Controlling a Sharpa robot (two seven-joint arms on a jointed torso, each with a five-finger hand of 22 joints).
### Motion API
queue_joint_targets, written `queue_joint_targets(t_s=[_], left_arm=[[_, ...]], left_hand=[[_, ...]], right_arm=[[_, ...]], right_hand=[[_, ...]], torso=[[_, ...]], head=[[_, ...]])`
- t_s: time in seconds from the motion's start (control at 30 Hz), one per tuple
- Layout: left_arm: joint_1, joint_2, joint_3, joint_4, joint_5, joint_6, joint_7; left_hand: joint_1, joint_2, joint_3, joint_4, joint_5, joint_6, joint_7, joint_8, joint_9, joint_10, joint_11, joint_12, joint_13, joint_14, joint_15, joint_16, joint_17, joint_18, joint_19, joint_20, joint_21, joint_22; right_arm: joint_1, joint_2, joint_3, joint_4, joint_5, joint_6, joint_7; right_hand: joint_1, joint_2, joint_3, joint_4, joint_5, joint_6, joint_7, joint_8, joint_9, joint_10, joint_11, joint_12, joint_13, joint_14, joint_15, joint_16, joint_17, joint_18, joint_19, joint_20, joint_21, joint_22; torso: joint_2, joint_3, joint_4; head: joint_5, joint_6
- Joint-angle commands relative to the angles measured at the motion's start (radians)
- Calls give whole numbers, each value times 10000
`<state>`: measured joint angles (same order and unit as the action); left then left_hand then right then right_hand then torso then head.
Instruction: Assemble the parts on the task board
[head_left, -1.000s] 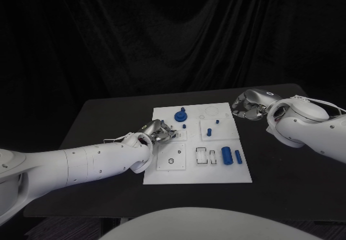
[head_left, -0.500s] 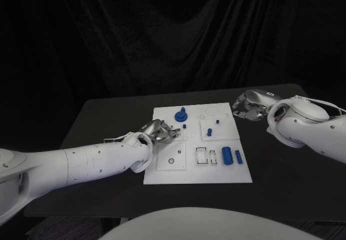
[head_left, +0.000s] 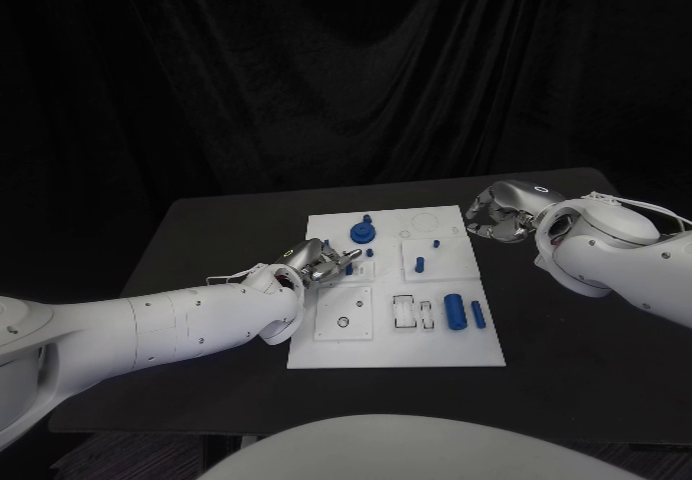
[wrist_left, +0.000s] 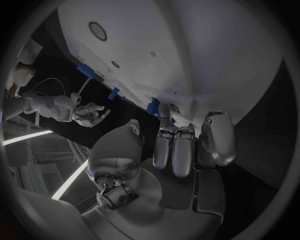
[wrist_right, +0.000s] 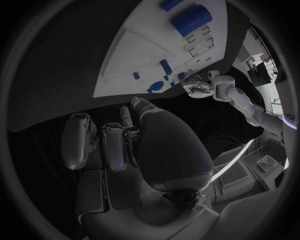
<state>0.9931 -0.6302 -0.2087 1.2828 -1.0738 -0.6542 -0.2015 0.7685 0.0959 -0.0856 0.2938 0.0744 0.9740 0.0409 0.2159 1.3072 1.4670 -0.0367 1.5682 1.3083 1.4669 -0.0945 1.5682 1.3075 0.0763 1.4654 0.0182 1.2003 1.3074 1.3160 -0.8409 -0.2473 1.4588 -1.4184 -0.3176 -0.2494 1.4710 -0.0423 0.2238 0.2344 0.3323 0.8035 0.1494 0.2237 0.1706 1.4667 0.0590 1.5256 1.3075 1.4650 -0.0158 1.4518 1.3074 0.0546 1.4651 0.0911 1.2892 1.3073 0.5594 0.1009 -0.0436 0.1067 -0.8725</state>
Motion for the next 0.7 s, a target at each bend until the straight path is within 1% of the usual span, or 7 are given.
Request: queue_joint_targets(t_s=[0.03,0.13,0.27,0.33,0.6,0.67,0.7], left_arm=[[-54,5,-22,-30,527,214,462],[-54,9,-22,-73,852,178,661],[-54,-6,-22,-90,1021,174,823],[-54,-13,-22,-95,1062,178,902],[-54,-45,-22,-102,1441,312,1243],[-54,-80,-22,-51,1507,259,1319],[-54,-99,-22,-21,1524,235,1334]], left_hand=[[150,394,-174,-9,237,94,-99,265,301,1038,-63,26,2625,1039,-45,26,2633,-39,283,-63,74,1673],[292,730,-324,-6,461,137,-144,554,310,1038,-103,26,2625,1039,-73,26,2633,-44,291,-91,110,1683],[473,981,-528,-6,784,189,-200,899,312,1038,-148,26,2625,1039,-111,26,2633,-46,295,-124,130,1687],[569,1213,-617,-6,1077,160,-221,1061,307,1038,-169,26,2625,1039,-129,26,2633,-59,307,-141,195,1703],[752,1425,-732,-18,1367,75,-233,1202,298,1038,-179,26,2625,1039,-139,26,2633,-67,310,-154,237,1714],[1035,1352,-856,-26,1625,14,-240,1289,295,1038,-184,26,2625,1039,-143,26,2633,-71,312,-161,264,1720],[1072,1337,-874,-28,1647,10,-242,1300,294,1038,-186,26,2625,1039,-144,26,2633,-75,317,-161,284,1725]], right_arm=[[-27,-13,6,17,-30,89,-188],[-27,-20,6,21,-30,88,-196],[-28,-32,6,30,-30,89,-209],[-28,-35,6,32,-30,89,-216],[-28,-50,6,41,-30,76,-227],[-28,-64,6,48,-30,62,-224],[-29,-70,6,51,-30,56,-222]], right_hand=[[-60,-6,51,-5,68,-83,-6,-60,-16,115,32,-62,1681,457,30,-55,253,105,-72,21,-36,1768],[-59,5,59,-4,70,-77,-7,-57,-16,101,33,-70,1666,457,30,-54,255,106,-73,21,-41,1766],[-56,24,74,-4,76,-62,-7,-50,-16,96,34,-73,1661,458,30,-52,258,107,-74,21,-44,1765],[-56,24,74,-4,76,-62,-7,-50,-16,96,34,-73,1661,458,30,-52,258,107,-74,21,-44,1765],[-48,50,99,-8,84,-38,-6,-39,-17,76,38,-86,1638,459,32,-53,257,106,-74,20,-45,1765],[-48,50,99,-8,84,-38,-6,-39,-17,76,38,-86,1638,459,32,-53,257,106,-74,20,-45,1765],[-48,50,99,-8,84,-38,-6,-39,-17,76,38,-86,1638,459,32,-53,257,106,-74,20,-45,1765]], torso=[[-3,0,-2],[-6,2,-5],[3,-3,-4],[4,-2,-10],[-1,-4,-3],[-3,-6,2],[-3,-5,3]], head=[[-7,-2],[-5,-2],[-11,-2],[-20,-2],[-15,-2],[-20,-2],[-17,-2]])
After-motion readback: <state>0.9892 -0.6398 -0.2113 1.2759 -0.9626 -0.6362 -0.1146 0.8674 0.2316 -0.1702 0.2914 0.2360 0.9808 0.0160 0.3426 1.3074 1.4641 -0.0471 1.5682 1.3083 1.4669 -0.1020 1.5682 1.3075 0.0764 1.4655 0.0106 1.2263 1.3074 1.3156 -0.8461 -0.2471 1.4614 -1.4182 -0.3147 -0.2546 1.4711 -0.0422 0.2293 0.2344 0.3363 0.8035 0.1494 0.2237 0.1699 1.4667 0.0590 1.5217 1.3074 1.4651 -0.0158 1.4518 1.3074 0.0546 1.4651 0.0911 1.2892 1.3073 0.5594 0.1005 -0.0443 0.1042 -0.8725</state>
